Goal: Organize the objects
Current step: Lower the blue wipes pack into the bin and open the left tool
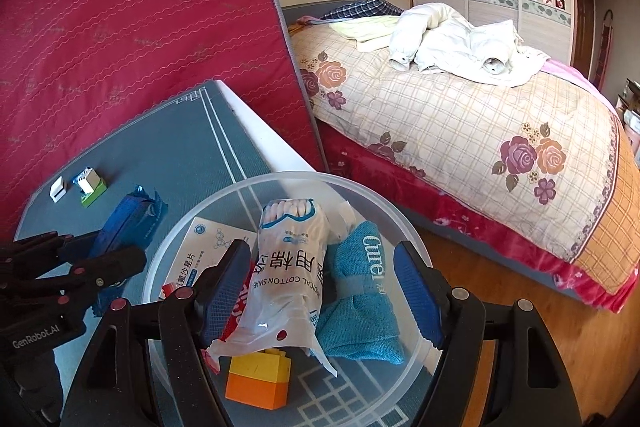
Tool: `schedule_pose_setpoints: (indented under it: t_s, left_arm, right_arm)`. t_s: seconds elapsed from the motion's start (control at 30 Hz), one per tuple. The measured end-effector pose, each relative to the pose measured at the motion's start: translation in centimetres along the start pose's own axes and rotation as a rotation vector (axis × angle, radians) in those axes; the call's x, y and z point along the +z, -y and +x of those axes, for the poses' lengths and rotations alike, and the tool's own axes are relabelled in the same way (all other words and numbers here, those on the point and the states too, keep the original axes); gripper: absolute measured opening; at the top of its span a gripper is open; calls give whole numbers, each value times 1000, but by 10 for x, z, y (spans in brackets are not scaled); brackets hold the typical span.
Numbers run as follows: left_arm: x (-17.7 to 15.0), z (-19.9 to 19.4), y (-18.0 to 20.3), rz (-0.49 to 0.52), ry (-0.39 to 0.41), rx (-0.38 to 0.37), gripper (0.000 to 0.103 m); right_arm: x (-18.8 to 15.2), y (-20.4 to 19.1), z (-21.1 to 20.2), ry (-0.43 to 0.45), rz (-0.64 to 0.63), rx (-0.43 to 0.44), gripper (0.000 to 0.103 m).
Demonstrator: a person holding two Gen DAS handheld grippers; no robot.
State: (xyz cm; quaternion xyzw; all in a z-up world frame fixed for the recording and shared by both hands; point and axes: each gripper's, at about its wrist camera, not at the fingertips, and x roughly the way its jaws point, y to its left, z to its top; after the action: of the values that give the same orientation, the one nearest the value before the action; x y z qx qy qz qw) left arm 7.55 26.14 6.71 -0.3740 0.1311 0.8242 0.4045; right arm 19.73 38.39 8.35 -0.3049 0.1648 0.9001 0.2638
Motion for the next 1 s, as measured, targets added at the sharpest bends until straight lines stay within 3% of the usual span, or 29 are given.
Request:
schedule_pose_setpoints:
  t_s: [0.43, 0.6, 1.0]
  left_arm:
    - [3, 21, 23, 40, -40, 0, 45]
    - [5, 16, 26, 38, -20, 3, 67]
    - [5, 4, 5, -18, 17, 74, 72]
  right_arm:
    - [1, 19, 2, 18, 51, 25, 75]
    - [0, 25, 1, 25, 74, 22, 75]
    - [-3, 23, 5, 15, 81, 34, 75]
